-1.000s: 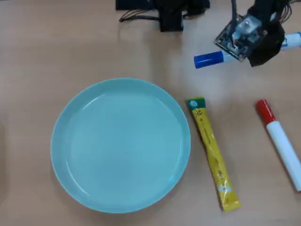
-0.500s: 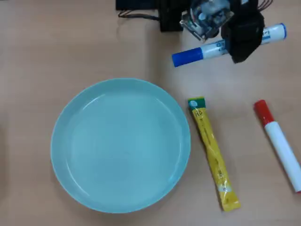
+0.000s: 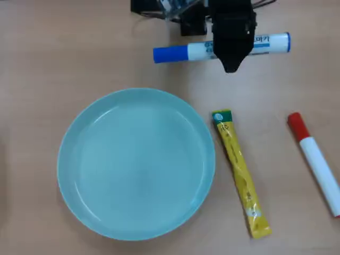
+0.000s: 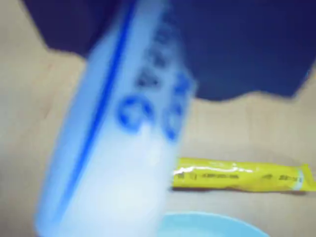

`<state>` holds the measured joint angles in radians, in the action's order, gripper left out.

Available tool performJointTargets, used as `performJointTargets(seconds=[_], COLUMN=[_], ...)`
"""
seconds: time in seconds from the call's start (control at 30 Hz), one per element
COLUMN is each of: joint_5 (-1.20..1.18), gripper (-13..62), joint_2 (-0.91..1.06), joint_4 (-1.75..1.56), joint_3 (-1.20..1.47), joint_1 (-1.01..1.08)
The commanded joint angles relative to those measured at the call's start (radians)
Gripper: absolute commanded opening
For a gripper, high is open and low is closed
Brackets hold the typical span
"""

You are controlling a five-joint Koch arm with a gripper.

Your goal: Pick up the blue pen, then put it in the green bowl

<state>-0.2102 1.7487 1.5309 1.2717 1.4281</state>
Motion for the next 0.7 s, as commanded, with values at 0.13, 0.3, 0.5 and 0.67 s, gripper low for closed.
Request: performJointTargets(seconds=[0.13,0.3,0.5,0.67], joint_5=[0.055,0.055,0.077,0.097], gripper=[-7.6,-7.6,-7.6,-7.6], joint_2=[0.087,0.081,0.074,0.074], joint_4=[-0.256,-0.295,-0.383,-0.5], joint_3=[0.084,0.084,0.118,0.186], joint_1=[0.054,0.149,0.239,0.304])
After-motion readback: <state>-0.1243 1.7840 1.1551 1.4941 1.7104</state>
